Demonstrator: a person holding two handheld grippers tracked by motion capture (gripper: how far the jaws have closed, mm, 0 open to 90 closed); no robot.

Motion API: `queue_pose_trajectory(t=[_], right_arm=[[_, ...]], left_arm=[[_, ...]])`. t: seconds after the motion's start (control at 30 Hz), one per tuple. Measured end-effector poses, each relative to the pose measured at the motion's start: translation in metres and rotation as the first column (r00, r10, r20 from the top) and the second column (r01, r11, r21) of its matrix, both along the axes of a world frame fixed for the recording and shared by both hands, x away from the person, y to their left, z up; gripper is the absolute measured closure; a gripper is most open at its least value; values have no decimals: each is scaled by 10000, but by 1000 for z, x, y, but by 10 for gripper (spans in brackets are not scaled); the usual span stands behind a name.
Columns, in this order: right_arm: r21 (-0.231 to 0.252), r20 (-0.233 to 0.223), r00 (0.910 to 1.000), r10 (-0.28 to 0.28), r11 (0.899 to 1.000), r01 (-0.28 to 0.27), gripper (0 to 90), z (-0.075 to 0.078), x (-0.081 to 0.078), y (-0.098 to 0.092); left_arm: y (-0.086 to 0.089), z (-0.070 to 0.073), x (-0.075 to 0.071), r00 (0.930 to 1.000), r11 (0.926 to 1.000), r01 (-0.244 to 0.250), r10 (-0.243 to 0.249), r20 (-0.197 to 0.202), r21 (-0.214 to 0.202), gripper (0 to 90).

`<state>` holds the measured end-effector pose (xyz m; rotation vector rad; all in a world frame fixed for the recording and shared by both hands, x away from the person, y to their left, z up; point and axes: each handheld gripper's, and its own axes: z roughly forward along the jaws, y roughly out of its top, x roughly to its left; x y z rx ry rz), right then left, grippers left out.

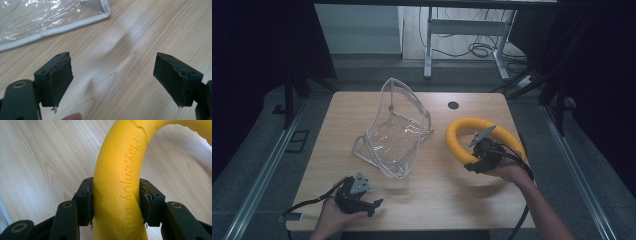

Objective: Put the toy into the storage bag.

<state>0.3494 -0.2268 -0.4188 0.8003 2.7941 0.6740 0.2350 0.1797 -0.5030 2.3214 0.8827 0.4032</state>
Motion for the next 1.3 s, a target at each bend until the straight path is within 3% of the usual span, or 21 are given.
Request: queue_pose_trajectory(t=[0.17, 0.23, 0.47, 0.6, 0.8, 0.83, 1.1, 1.3], right_arm=[[206, 270, 9996, -32, 9998, 26, 517, 8, -2, 0], [483, 551, 9985, -45, 9988, 18, 517, 17, -3, 0], [1174, 907, 9958, -157, 9931, 49, 517, 31, -5, -2], [1726, 1071, 9938, -299, 9849, 110, 517, 39, -5, -5], [2461, 1155, 9920, -516, 9690, 218, 517, 48, -4, -10], [2751, 1205, 9908, -608, 9611, 255, 517, 50, -4, -12], [3492, 1379, 9878, -725, 9368, 201, 517, 59, -5, -14], [4093, 1322, 9885, -735, 9123, 131, 518, 62, -5, -12]], left_arm=[[0, 0, 0, 10000, 10000, 0, 0, -8, 0, 154], [0, 0, 0, 10000, 10000, 1, -1, -7, -5, 154], [0, 1, 0, 10000, 10000, -10, 10, 22, -10, 154], [0, 0, 0, 10000, 10000, 8, -8, 3, 0, 154], [0, 0, 0, 10000, 10000, 6, -6, -3, -3, 154], [0, 0, 0, 10000, 10000, 1, -1, 5, -10, 154], [0, 0, 0, 10000, 10000, 21, -21, -3, 10, 154], [0, 0, 0, 10000, 10000, 19, -19, -2, 25, 154]])
